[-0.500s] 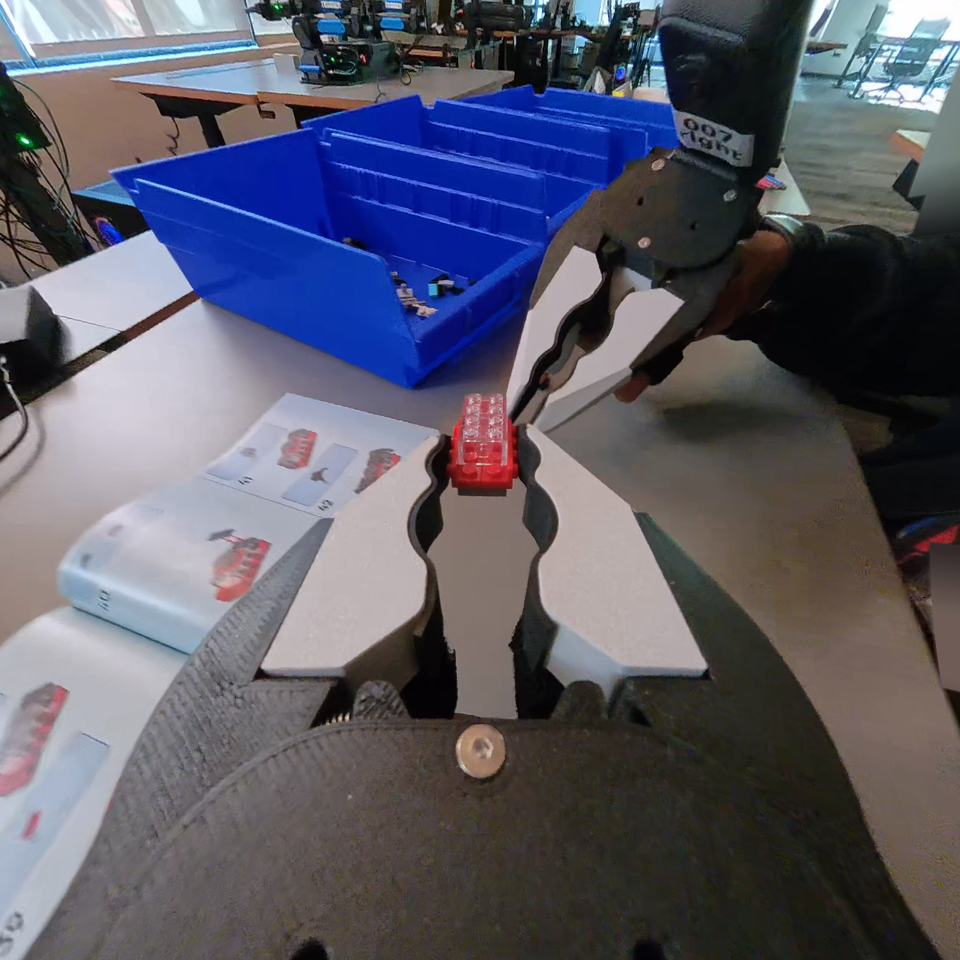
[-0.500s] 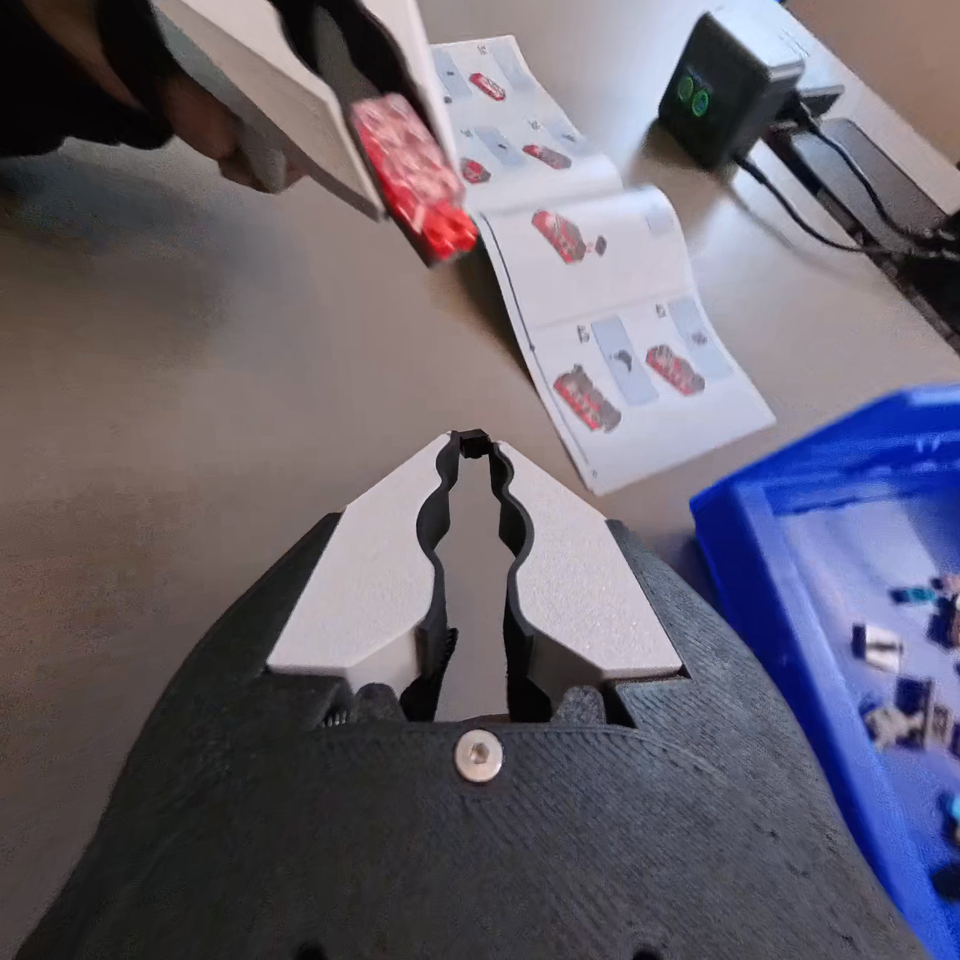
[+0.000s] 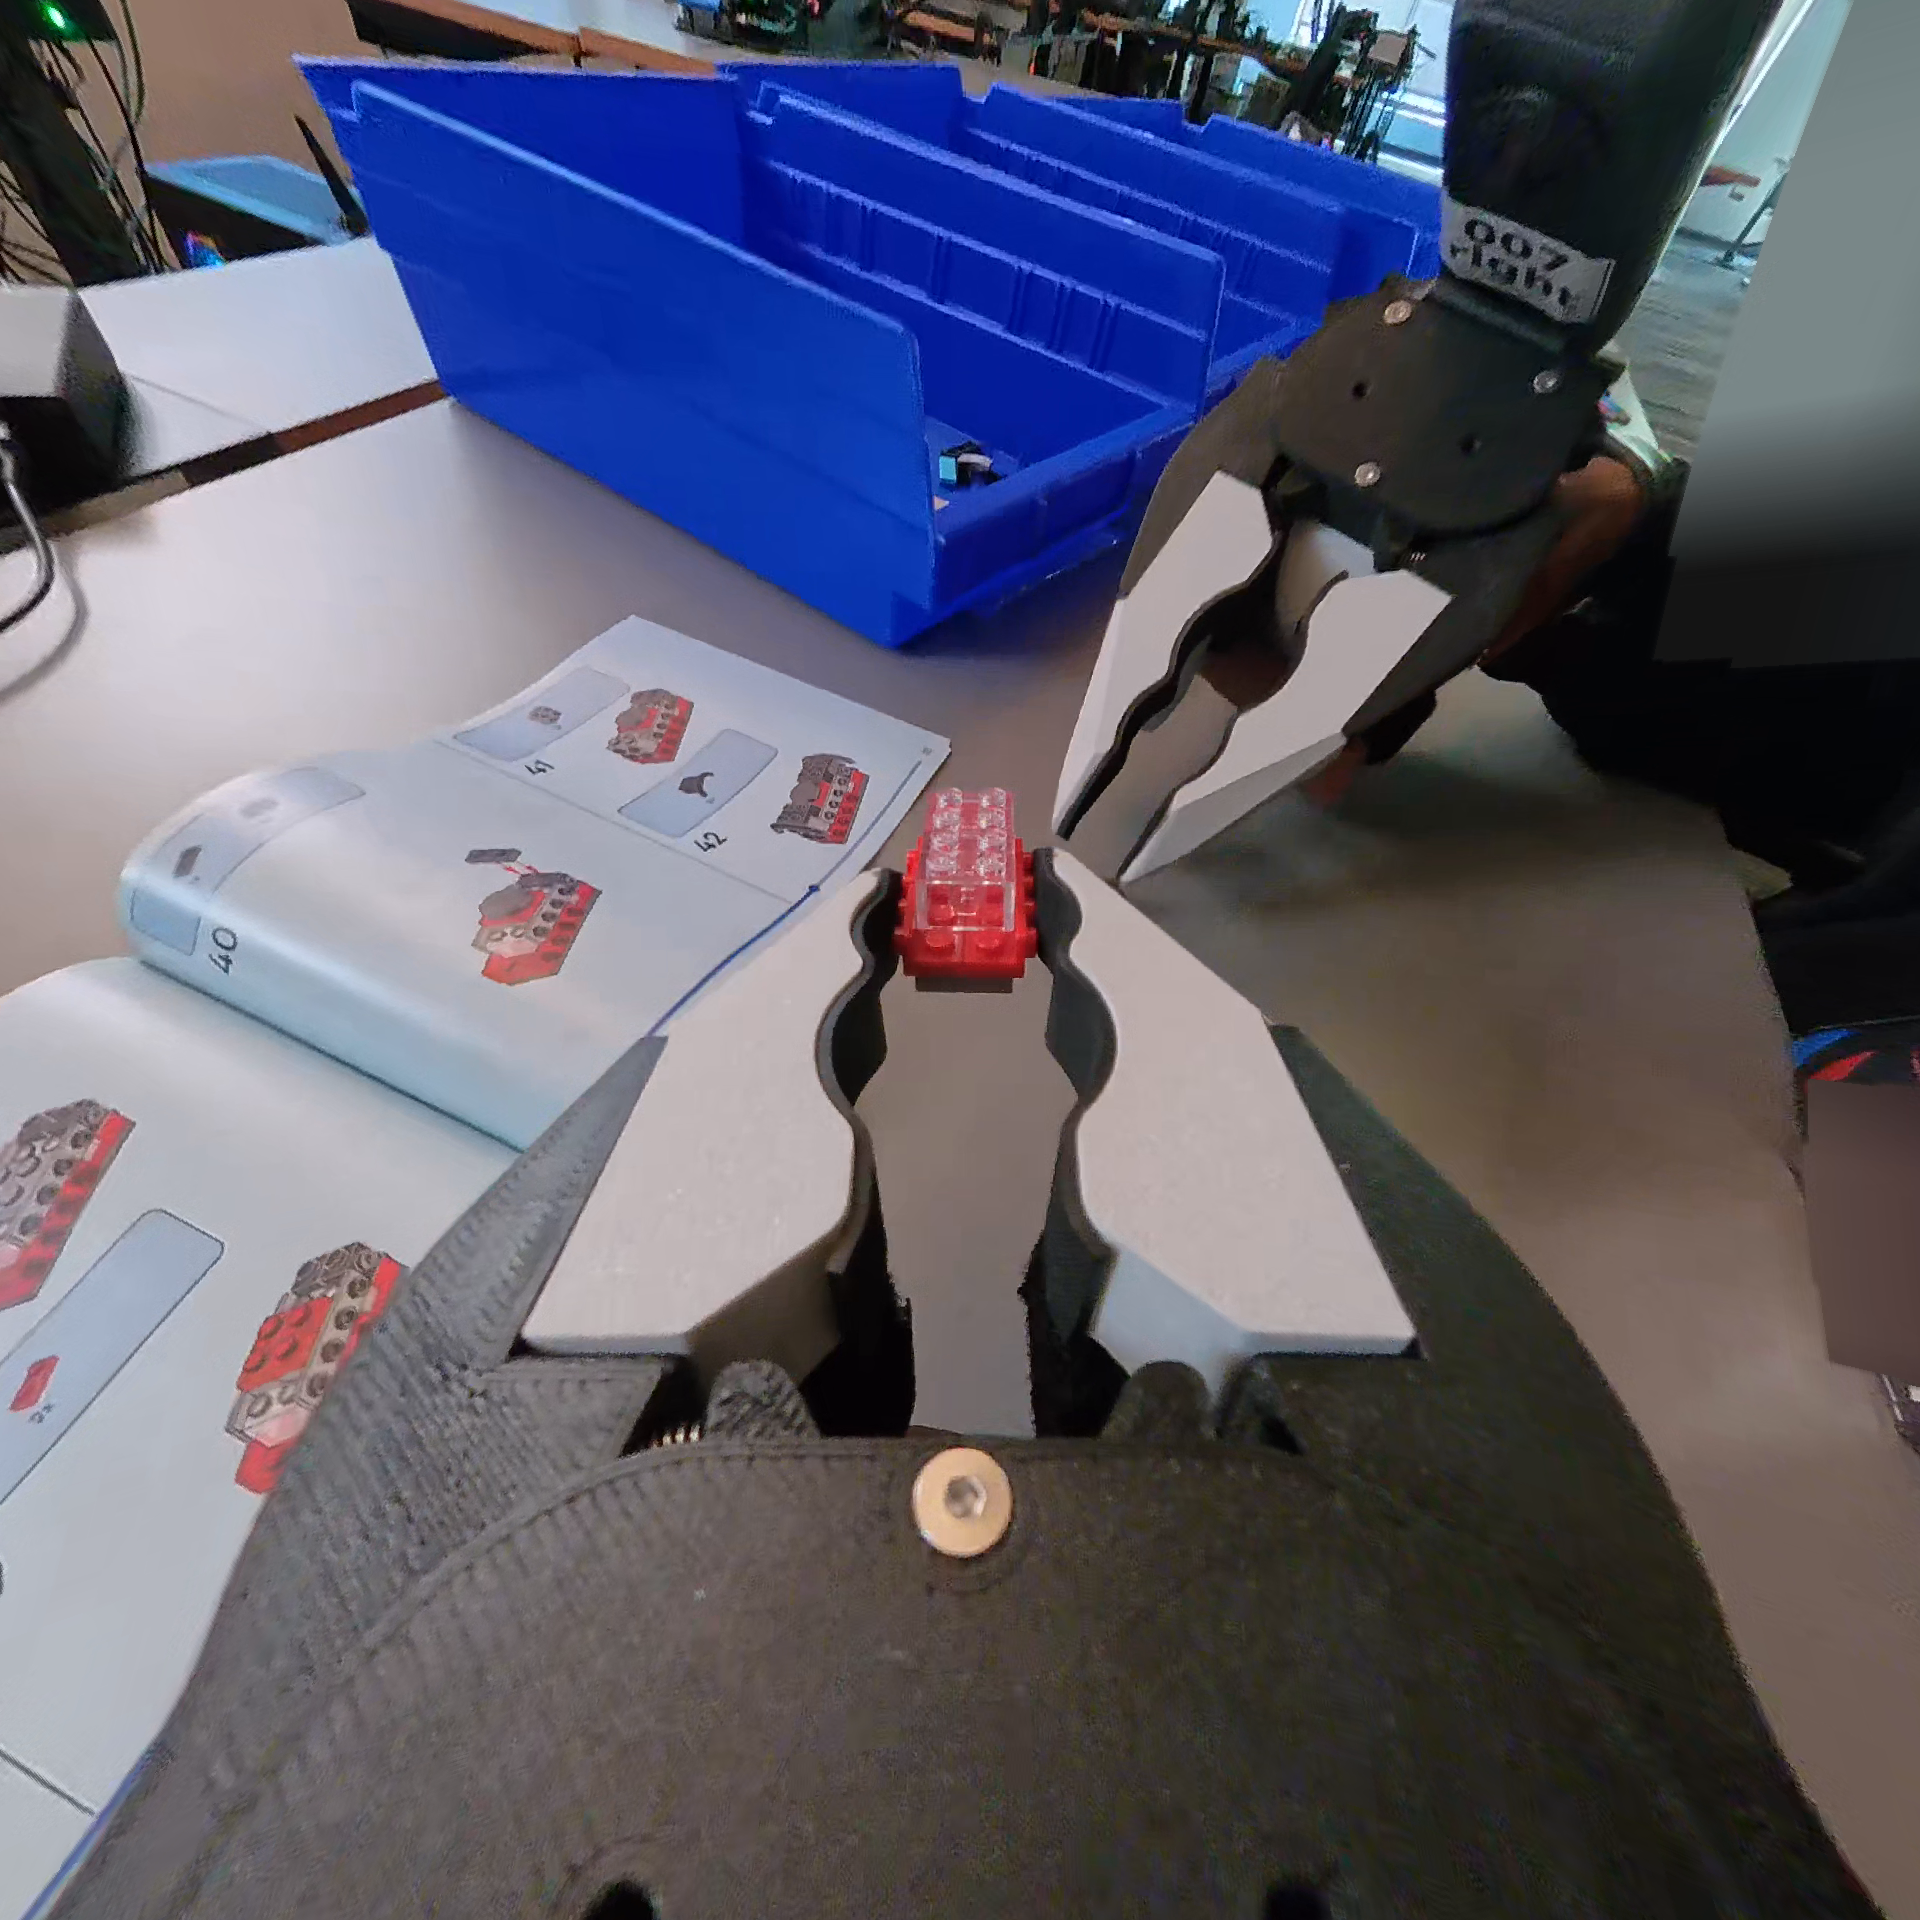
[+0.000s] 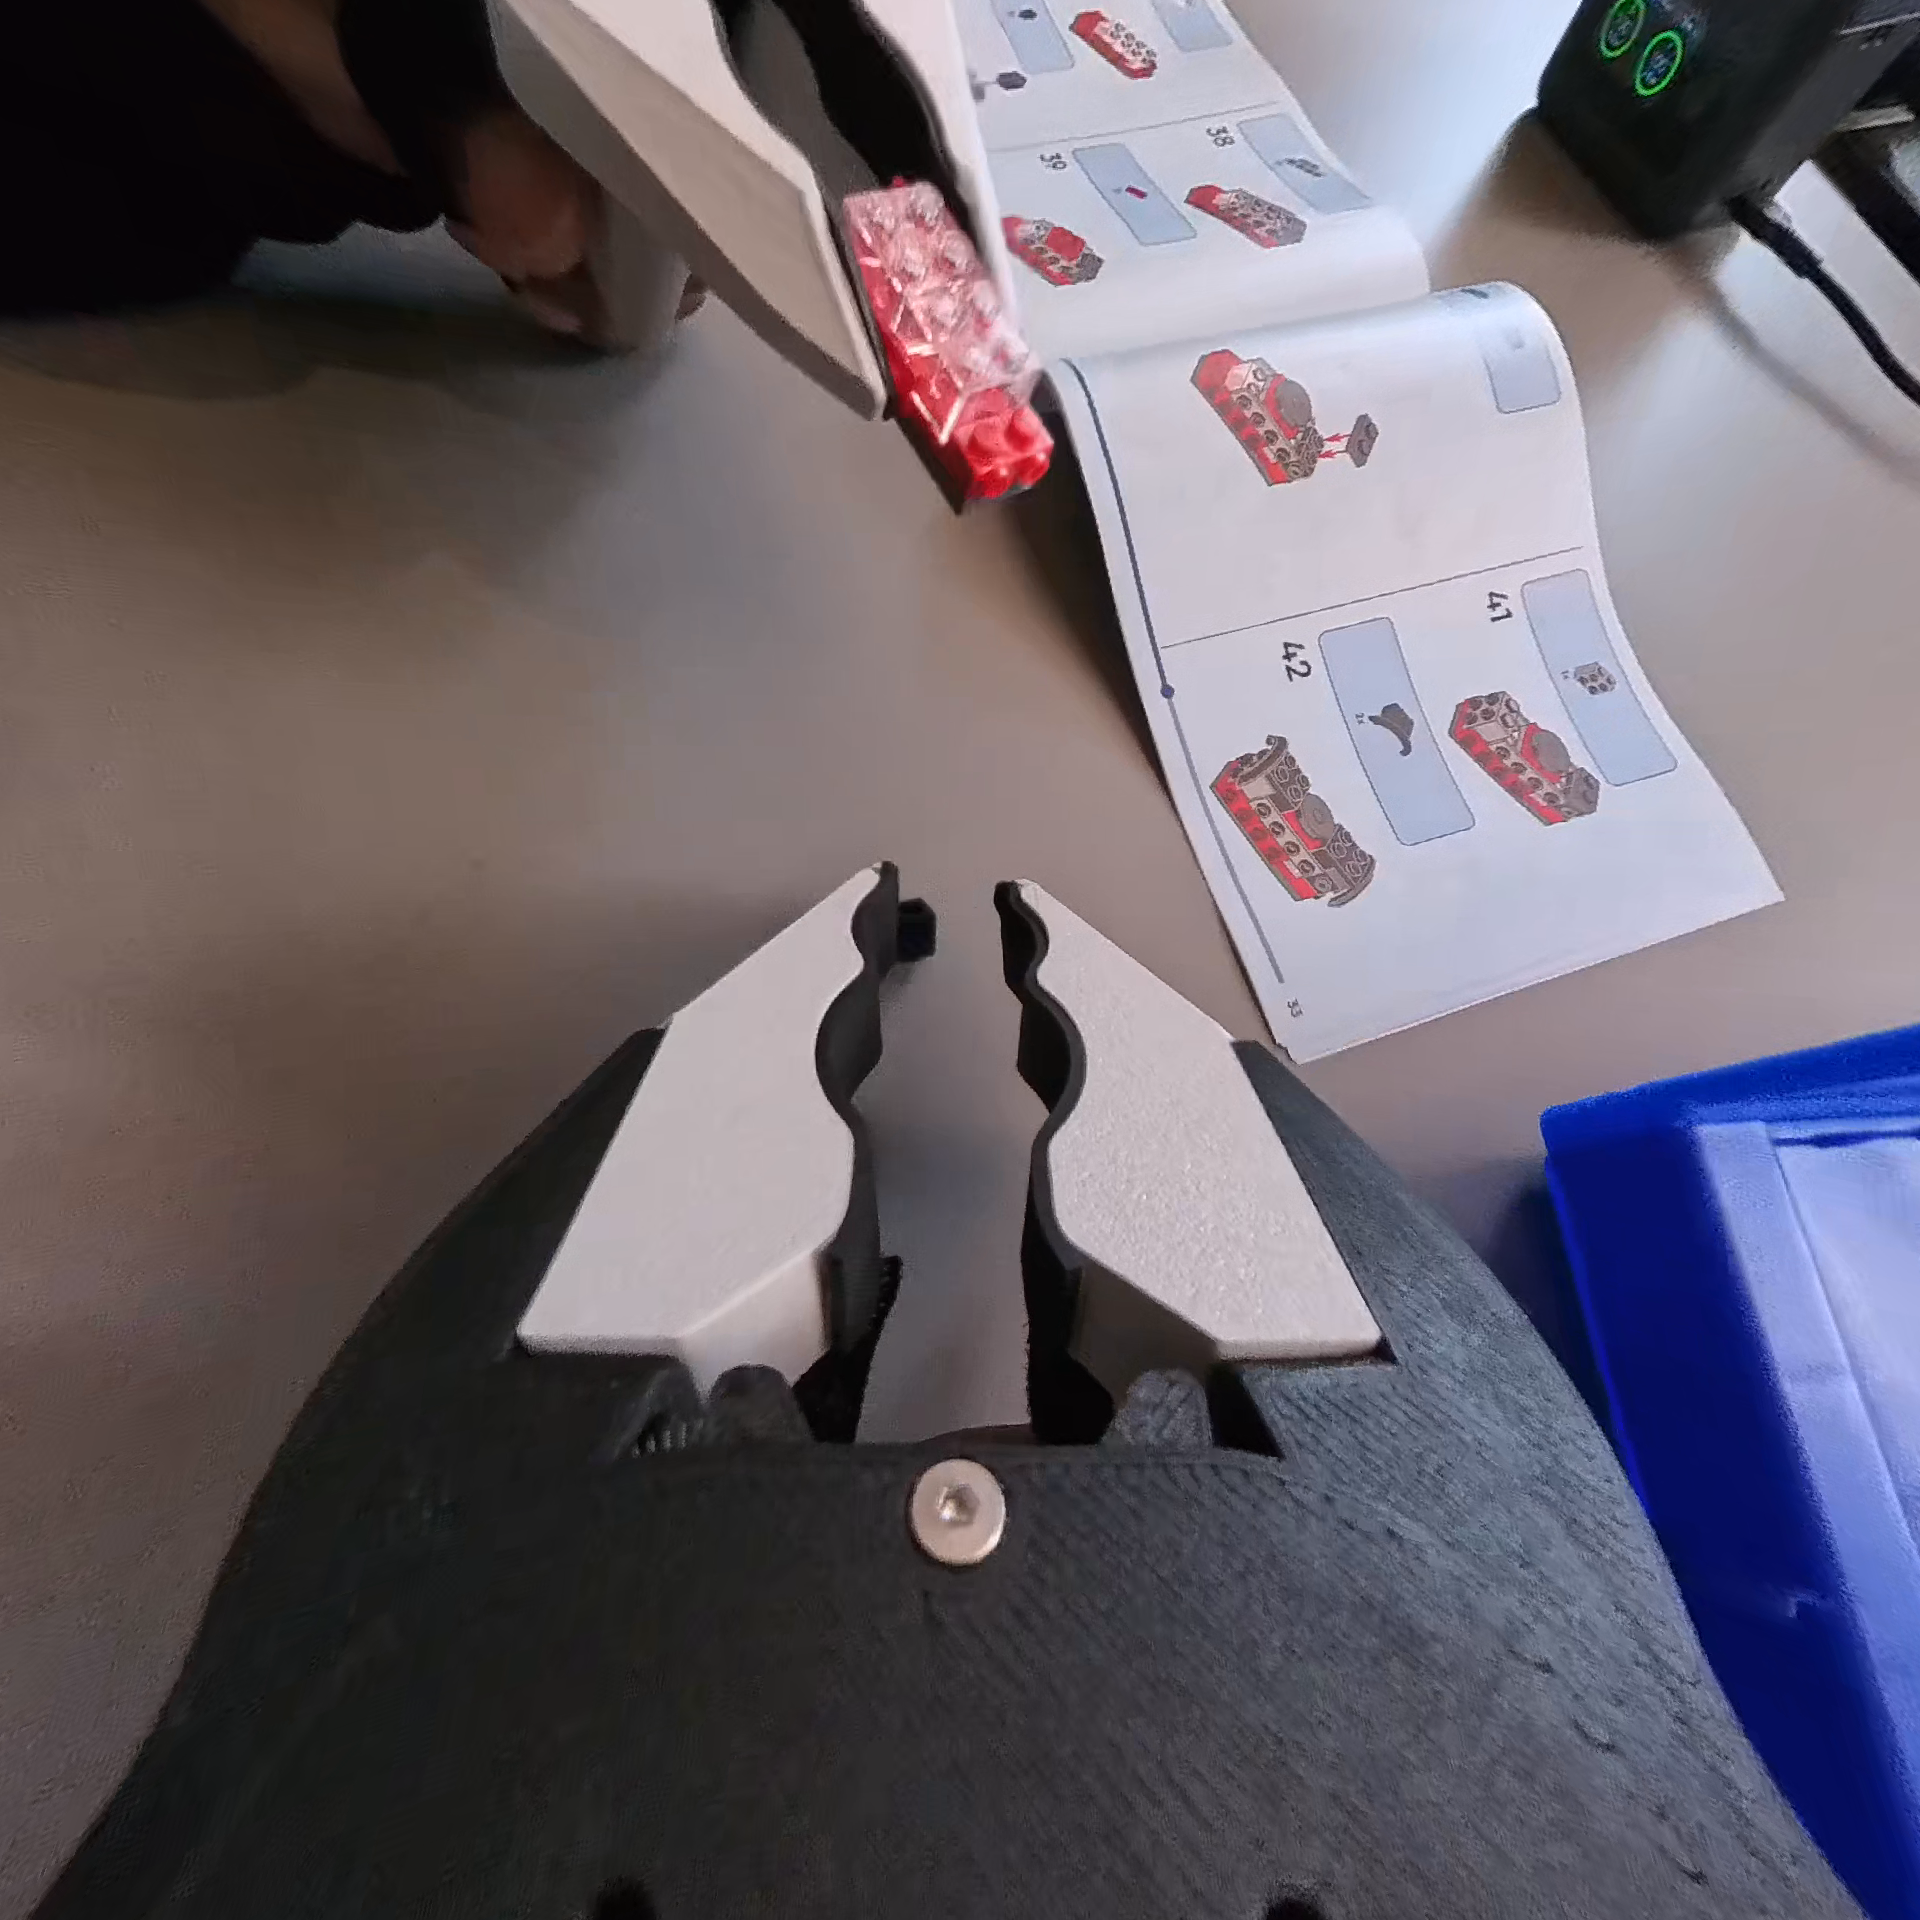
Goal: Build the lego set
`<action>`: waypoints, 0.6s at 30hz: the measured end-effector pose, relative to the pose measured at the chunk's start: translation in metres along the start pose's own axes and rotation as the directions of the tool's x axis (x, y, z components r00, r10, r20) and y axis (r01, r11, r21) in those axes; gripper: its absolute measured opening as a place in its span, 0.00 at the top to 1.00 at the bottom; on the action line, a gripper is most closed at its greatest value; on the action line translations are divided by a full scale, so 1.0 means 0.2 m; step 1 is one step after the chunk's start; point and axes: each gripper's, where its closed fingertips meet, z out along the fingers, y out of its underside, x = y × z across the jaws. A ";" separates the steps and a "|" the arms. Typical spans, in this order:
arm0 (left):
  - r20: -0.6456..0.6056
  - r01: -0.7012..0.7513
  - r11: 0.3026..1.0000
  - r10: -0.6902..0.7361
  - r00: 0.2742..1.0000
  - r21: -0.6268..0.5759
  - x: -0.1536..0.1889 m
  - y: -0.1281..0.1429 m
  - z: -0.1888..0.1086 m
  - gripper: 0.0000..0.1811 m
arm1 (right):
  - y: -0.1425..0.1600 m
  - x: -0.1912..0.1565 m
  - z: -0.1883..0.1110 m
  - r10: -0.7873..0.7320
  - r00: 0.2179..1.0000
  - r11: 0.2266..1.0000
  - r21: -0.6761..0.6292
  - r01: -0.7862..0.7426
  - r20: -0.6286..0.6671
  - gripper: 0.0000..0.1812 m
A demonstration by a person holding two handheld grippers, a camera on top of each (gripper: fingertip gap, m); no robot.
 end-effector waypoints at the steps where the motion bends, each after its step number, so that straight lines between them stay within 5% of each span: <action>1: -0.002 0.014 1.000 -0.014 1.000 -0.009 0.00 0.01 0.00 0.85 | 0.00 0.00 -0.01 0.008 1.000 1.000 0.003 -0.008 0.006 0.89; 18: -0.058 0.012 0.999 -0.015 0.998 -0.037 0.05 0.03 0.02 0.85 | 0.10 -0.01 -0.10 0.008 0.997 1.000 -0.018 -0.007 0.075 0.89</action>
